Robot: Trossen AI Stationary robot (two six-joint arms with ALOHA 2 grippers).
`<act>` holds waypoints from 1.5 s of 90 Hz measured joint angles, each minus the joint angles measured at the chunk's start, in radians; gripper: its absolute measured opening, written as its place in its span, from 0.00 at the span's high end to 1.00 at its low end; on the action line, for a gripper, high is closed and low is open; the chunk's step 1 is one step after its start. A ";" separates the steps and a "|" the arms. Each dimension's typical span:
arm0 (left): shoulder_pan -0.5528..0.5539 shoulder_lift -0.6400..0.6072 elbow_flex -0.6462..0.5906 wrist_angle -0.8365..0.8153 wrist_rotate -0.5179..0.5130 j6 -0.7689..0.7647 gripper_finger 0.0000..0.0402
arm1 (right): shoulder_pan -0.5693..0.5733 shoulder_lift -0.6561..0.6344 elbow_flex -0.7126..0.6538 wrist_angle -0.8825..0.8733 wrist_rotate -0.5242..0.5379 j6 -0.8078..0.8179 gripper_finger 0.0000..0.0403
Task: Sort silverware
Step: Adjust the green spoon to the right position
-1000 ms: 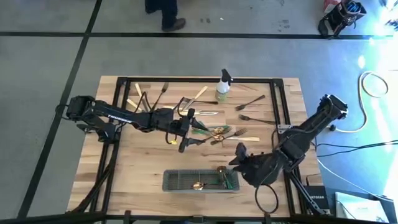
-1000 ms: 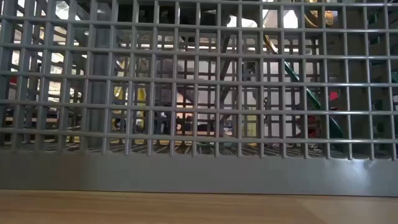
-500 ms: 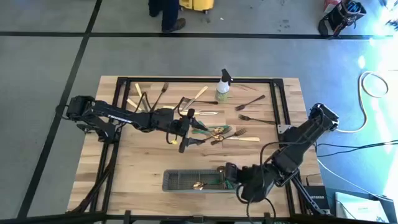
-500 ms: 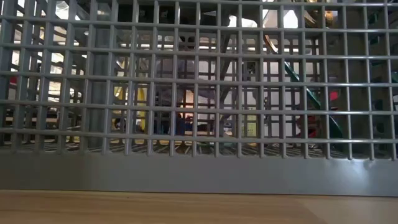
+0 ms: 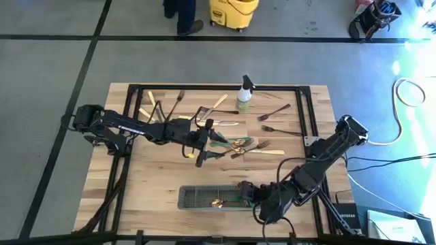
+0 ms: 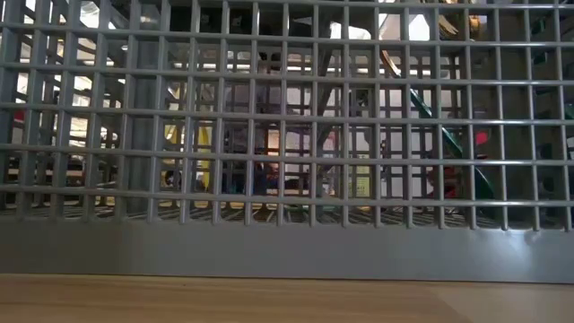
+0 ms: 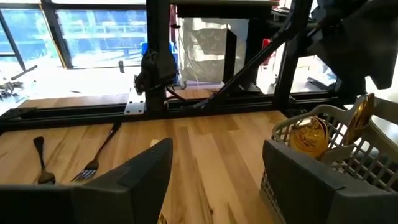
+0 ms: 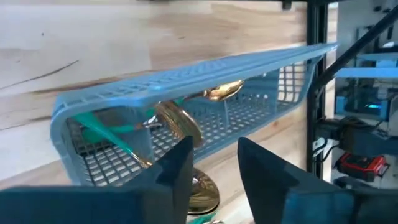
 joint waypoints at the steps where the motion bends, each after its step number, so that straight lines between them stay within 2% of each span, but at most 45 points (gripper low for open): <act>1: 0.000 0.000 0.000 0.000 0.000 0.000 0.41 | 0.000 0.000 0.000 -0.001 -0.002 0.000 0.71; 40: 0.000 0.000 0.000 -0.011 0.000 -0.002 0.41 | -0.014 0.045 0.000 0.008 -0.067 -0.044 0.70; 79: -0.001 0.000 0.000 -0.011 0.001 -0.006 0.41 | -0.036 0.045 -0.001 0.032 -0.128 -0.030 0.99; 104: -0.001 0.000 0.000 -0.011 0.001 -0.002 0.41 | -0.040 0.043 0.022 0.017 -0.137 -0.021 1.00; 135: -0.005 0.000 0.000 -0.010 0.001 -0.003 0.41 | -0.052 0.040 0.210 -0.091 -0.133 0.075 1.00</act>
